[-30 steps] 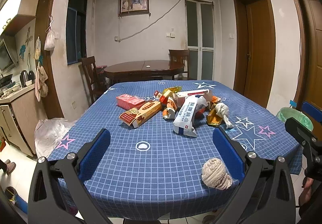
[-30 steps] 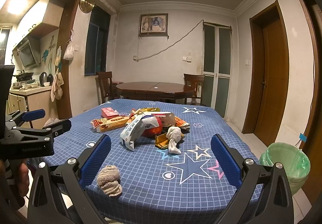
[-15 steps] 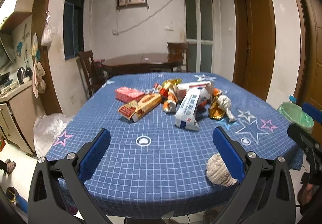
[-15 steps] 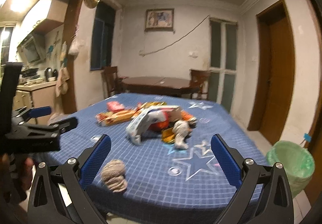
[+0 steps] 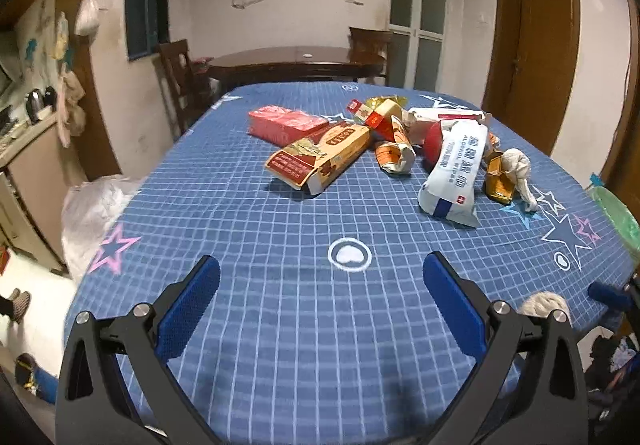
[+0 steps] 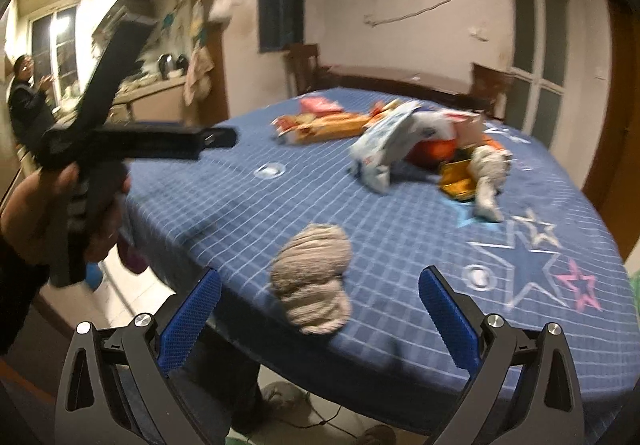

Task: Collect trash
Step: 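Grasp the yellow medicine box with the left tool while the right tool grasps the beige towel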

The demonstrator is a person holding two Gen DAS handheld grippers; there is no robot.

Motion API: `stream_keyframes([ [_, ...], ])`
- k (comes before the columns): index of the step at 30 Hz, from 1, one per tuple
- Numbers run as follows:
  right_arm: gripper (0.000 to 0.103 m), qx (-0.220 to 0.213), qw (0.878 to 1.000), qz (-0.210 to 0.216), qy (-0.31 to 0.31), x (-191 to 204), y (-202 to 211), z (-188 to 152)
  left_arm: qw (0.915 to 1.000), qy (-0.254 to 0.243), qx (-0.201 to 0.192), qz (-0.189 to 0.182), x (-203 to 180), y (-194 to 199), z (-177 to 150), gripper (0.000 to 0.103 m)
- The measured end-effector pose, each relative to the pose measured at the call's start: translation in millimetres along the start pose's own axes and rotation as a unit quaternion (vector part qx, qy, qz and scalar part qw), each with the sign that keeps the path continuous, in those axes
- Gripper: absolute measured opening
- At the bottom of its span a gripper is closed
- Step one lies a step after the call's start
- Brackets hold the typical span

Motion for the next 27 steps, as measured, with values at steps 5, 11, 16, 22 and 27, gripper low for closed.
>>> stream_keyframes([
  [5, 0.087, 0.023, 1.000, 0.020, 0.000, 5.3, -22.9, 1.6, 0.9979, -0.042, 0.031, -0.039, 12.2, -37.5, 29.7, 0.098],
  [11, 0.081, 0.046, 0.999, 0.024, -0.013, -3.6, -42.0, 8.7, 0.9936, -0.086, 0.051, -0.052, 11.8, -89.3, 79.9, 0.098],
  [16, 0.081, 0.054, 0.998, 0.029, -0.011, -7.4, -52.9, 14.2, 0.9855, -0.151, 0.073, -0.025, -4.5, -136.6, 102.8, 0.098],
  [22, 0.078, 0.058, 0.997, 0.039, -0.016, -12.3, -54.0, 17.4, 0.9764, -0.180, 0.120, -0.010, -8.0, -177.4, 108.1, 0.097],
  [27, 0.070, 0.056, 0.997, 0.043, -0.022, -17.7, -55.8, 21.0, 0.9727, -0.186, 0.137, -0.023, -17.3, -189.1, 104.9, 0.081],
])
Point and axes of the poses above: each gripper's, at about its wrist camera, not at the fingertips, and y roughly against the way its jaws point, x to its left, z to its top, the point moved 1 cm from there along -y, roughly the way its jaws point, and after that the axes turned 1 degree about x, right-handed, at the moved point
